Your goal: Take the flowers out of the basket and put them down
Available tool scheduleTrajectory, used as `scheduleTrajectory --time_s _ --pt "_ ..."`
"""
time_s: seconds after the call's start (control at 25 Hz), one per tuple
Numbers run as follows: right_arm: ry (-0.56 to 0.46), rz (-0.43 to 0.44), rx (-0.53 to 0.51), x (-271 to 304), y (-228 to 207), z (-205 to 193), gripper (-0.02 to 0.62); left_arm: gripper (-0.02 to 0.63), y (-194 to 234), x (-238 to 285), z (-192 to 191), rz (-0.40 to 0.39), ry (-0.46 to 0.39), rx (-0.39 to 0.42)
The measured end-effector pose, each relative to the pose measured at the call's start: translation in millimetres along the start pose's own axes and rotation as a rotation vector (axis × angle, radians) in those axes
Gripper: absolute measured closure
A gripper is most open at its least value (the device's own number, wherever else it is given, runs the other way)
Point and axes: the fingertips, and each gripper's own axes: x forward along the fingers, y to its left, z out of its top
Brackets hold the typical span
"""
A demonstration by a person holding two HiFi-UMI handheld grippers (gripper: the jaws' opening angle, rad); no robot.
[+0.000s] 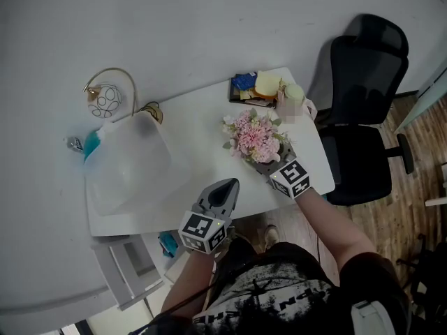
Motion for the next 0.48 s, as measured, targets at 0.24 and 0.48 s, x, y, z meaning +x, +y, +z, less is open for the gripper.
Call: scheduleTrajectory --time_s 0.24,0.48 --pt "0.014 -0.003 0.003 -11.1 2.1 -2.8 0.249 0.594 -8.3 -2.1 -1.3 -0.005 -0.008 0.005" --pt "0.027 -0.015 0.001 -36.9 4.5 -8.2 0.250 0.594 -14.5 -0.6 -2.3 0.000 -0.021 0.023"
